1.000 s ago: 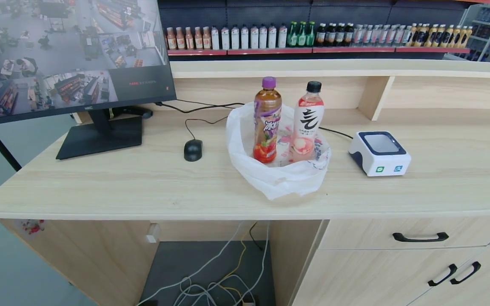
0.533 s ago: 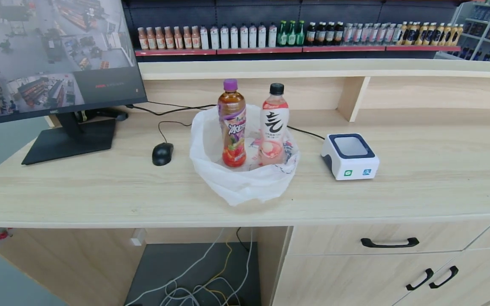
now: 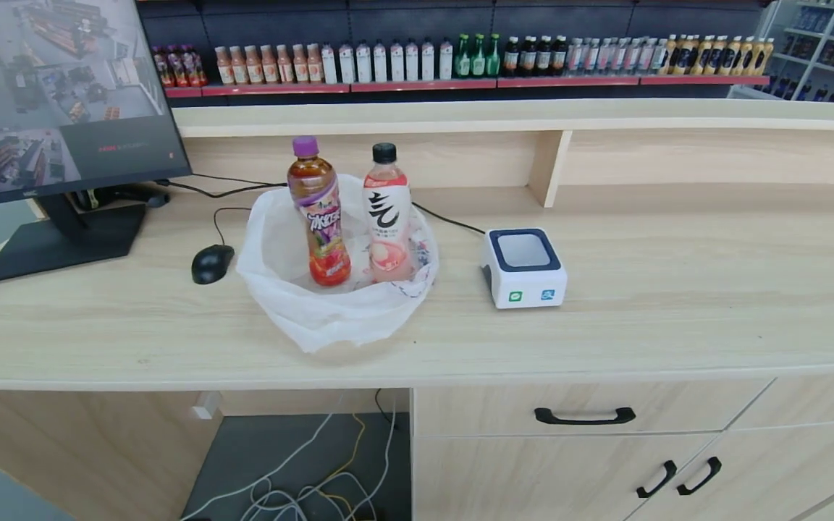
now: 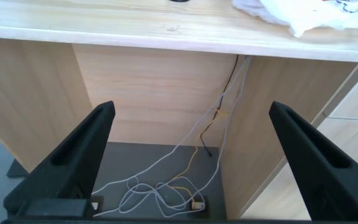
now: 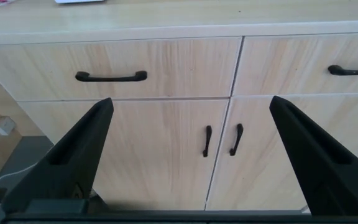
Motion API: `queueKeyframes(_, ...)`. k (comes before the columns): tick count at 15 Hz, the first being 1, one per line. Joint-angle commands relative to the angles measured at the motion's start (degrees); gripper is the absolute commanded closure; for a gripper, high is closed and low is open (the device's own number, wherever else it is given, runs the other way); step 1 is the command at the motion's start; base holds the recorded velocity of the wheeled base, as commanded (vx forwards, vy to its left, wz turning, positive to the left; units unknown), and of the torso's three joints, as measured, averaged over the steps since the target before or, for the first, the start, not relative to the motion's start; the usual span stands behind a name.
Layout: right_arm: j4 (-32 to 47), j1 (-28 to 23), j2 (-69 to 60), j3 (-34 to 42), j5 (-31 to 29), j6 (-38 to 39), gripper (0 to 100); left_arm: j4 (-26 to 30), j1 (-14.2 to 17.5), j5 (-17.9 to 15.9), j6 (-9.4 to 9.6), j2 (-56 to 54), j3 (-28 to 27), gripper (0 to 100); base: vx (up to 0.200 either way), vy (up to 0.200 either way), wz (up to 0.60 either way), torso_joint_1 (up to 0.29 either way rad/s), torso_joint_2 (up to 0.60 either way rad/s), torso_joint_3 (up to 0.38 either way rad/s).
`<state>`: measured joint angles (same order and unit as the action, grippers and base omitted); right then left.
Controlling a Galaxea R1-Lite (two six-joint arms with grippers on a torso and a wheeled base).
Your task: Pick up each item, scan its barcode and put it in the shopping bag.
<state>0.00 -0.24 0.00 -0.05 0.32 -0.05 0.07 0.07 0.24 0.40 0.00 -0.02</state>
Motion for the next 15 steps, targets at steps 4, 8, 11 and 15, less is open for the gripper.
queueKeyframes(4, 0.0, 0.0, 0.1, 0.0, 0.0, -0.2, 0, 0.0, 0.0, 0.0, 0.04, 0.0, -0.1, 0, 0.0, -0.2, 0.0, 0.001, 0.0, 0.004)
queueKeyframes(8, 0.0, 0.0, 0.1, 0.0, 0.0, 0.0, 0, 0.0, 0.0, 0.0, -0.23, 0.0, 0.0, 0, 0.0, -0.2, 0.0, 0.002, 0.0, 0.002)
queueKeyframes(11, 0.0, 0.0, 0.1, 0.0, 0.0, 0.0, 0, 0.0, 0.0, 0.0, -0.23, 0.0, 0.0, 0, 0.0, -0.067, 0.0, 0.002, 0.0, 0.001)
queueKeyframes(15, 0.0, 0.0, 0.1, 0.0, 0.0, 0.0, 0, 0.0, 0.0, 0.0, -0.23, 0.0, 0.0, 0, 0.0, 0.0, 0.0, 0.0, 0.0, 0.0)
